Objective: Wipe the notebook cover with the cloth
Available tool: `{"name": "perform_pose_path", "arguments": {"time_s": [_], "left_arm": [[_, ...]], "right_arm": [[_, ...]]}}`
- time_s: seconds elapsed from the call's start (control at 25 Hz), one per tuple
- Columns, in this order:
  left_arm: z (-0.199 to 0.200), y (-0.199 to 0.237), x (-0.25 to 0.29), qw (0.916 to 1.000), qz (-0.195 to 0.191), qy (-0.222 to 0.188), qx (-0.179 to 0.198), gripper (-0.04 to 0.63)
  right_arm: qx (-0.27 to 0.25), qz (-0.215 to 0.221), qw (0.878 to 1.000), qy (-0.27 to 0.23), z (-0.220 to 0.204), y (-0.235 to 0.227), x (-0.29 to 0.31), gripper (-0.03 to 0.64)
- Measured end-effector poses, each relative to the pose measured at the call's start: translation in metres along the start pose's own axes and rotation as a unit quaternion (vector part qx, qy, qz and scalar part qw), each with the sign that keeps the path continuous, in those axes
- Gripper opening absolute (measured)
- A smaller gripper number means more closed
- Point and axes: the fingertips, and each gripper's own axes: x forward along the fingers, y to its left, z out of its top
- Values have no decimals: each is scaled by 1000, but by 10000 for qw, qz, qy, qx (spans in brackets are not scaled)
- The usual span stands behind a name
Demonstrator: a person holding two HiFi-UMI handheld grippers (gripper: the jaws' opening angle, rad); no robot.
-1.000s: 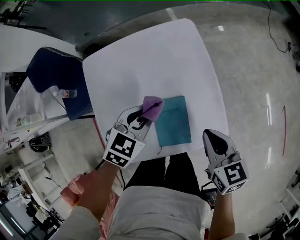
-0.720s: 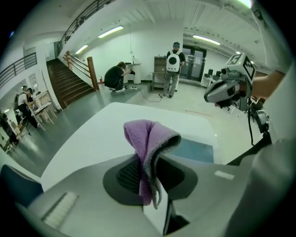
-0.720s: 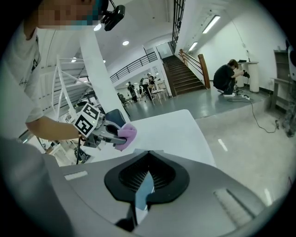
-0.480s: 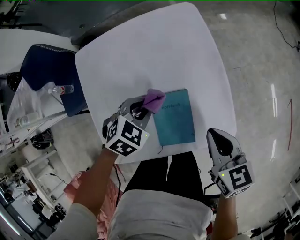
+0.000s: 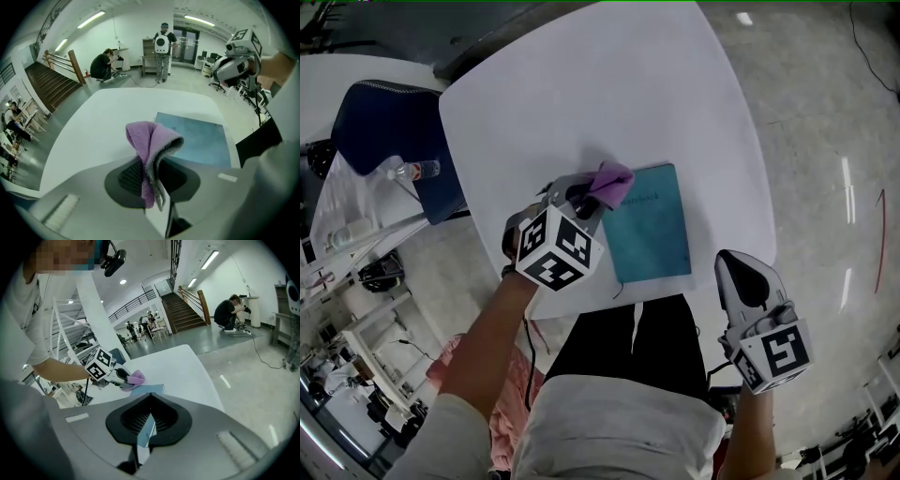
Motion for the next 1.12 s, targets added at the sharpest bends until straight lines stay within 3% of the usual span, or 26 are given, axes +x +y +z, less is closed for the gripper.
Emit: {"name": "perform_pose_path", "arguments": {"time_s": [0.4, 0.76, 1.12], "left_arm": [[-2, -14, 6, 9991, -209, 243, 269, 75], [-6, -36, 4, 9969, -616, 445, 184, 74], [-7, -58, 1, 9963, -635, 498, 282, 74]], "right_arm": [[42, 46, 10000, 8, -3, 1, 2, 14], [42, 97, 9999, 20, -5, 6, 4, 14], [75, 153, 9999, -1, -6, 10, 6, 14]]}}
